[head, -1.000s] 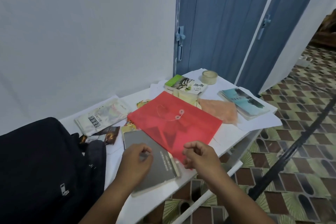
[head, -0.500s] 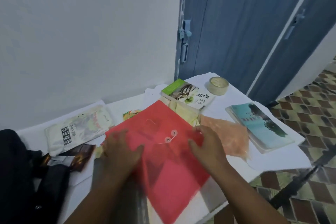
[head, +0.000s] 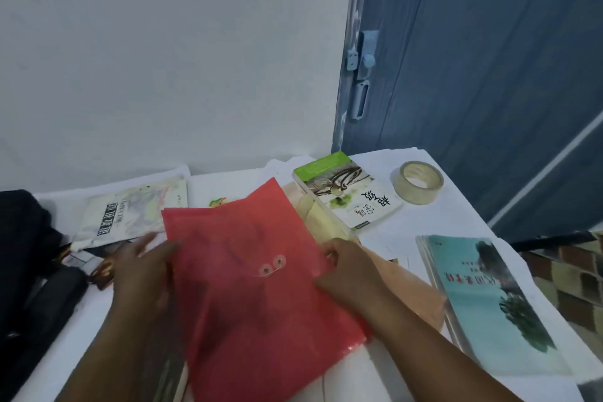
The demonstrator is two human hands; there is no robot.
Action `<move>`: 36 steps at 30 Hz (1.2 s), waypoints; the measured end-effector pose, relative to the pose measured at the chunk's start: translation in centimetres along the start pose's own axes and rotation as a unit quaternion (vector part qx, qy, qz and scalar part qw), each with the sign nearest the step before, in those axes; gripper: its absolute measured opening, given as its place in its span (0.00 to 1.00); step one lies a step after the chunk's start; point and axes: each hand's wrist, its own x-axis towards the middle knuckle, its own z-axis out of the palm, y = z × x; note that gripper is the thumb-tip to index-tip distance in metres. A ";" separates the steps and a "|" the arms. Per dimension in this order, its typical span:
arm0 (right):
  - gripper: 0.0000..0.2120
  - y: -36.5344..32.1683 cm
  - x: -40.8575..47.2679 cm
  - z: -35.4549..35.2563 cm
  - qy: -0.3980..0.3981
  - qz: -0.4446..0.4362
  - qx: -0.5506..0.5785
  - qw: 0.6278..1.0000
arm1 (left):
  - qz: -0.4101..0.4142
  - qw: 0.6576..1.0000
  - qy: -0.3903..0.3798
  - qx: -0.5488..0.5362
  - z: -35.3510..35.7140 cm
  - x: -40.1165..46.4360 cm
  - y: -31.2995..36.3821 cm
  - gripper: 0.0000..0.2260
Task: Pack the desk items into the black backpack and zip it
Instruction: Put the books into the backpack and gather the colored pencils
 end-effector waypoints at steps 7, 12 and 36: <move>0.16 -0.7 1.4 -6.7 0.001 -0.050 0.075 0.996 | -0.004 0.994 -0.098 0.048 2.0 -1.6 2.4 0.08; 0.27 0.2 5.1 -13.9 0.158 -0.108 -0.038 0.981 | -0.045 0.982 -0.134 -0.125 7.4 -2.0 2.2 0.13; 0.32 9.3 7.3 -10.2 0.190 -0.139 -0.233 0.943 | 0.277 0.708 -0.242 0.603 20.9 -6.8 -4.0 0.37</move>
